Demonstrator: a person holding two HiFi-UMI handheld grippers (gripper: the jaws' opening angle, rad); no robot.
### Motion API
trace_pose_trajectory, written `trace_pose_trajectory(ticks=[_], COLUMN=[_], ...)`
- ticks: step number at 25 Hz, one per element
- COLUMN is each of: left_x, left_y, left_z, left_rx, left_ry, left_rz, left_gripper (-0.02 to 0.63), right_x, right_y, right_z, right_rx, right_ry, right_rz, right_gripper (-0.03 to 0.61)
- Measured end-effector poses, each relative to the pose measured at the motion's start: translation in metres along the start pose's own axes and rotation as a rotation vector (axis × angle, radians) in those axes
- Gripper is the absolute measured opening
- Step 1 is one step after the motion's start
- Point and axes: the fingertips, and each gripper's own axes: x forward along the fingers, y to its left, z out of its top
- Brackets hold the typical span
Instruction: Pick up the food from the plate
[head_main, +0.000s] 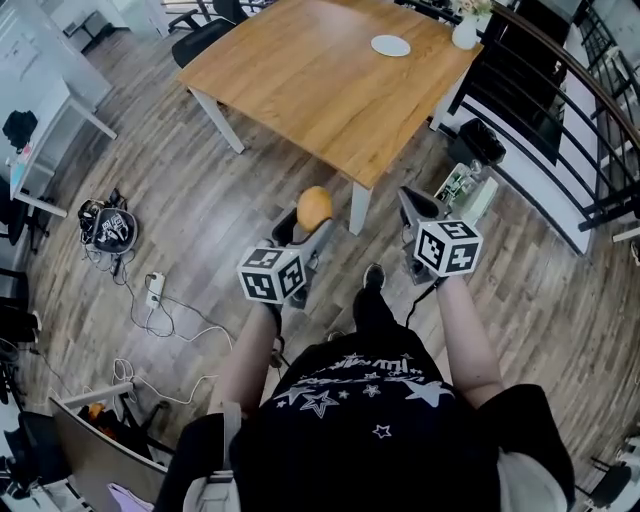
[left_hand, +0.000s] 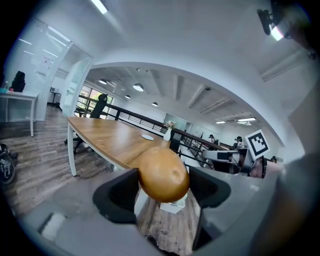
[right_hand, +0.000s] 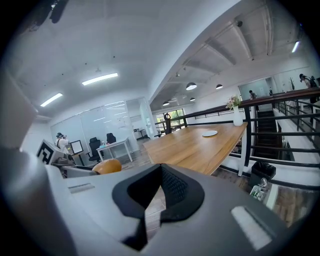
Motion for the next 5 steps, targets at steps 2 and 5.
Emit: trace_pose_trajectory(ticks=[2, 5], left_x=[-0.013, -0.03], left_y=[-0.005, -0.012], left_z=[-0.004, -0.011], left_rx=[0.004, 0.006], left_ry=[-0.004, -0.01], left_rz=[-0.002, -0.004], left_gripper=[0.328, 0.328], right_x=[-0.012, -0.027], right_y=[0.008, 0.019], right_z=[-0.004, -0.009], right_rx=[-0.002, -0.003], right_ry=[-0.003, -0.01], right_rz=[-0.004, -0.008], right_gripper=[-0.002, -0.002])
